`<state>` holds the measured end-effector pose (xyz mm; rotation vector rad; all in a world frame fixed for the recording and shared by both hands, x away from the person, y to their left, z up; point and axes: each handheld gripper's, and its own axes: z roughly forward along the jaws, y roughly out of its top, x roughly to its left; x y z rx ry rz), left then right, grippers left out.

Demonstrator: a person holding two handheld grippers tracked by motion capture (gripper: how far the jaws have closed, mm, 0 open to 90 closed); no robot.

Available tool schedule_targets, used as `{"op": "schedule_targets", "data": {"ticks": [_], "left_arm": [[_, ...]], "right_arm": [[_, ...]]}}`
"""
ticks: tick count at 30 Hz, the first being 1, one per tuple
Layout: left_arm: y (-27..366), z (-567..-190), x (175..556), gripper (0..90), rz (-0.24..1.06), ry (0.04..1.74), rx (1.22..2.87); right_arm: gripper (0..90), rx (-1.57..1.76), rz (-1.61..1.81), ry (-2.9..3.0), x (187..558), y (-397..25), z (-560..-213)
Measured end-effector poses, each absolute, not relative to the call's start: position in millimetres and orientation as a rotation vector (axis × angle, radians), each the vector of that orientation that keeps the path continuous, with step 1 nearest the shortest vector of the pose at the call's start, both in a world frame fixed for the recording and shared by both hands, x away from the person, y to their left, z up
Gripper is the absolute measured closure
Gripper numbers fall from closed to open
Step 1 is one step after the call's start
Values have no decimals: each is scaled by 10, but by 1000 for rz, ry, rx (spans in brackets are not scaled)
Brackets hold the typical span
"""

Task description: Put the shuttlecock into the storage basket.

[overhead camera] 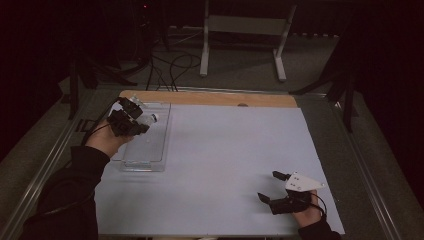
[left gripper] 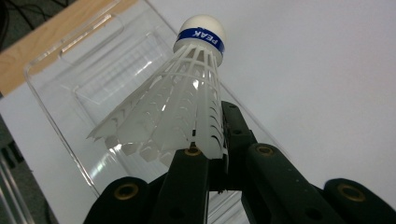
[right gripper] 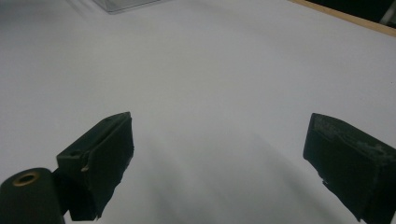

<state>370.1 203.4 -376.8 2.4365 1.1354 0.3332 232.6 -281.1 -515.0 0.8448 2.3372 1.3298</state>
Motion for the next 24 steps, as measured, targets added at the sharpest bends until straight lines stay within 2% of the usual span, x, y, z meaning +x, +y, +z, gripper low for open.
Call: {"op": "schedule_targets", "data": {"ticks": [24], "left_arm": [[2004,-4405,3872,899,233,1174,2478]], "right_arm": [[85,844,1330,2339,2327,-2816,-5152]]}}
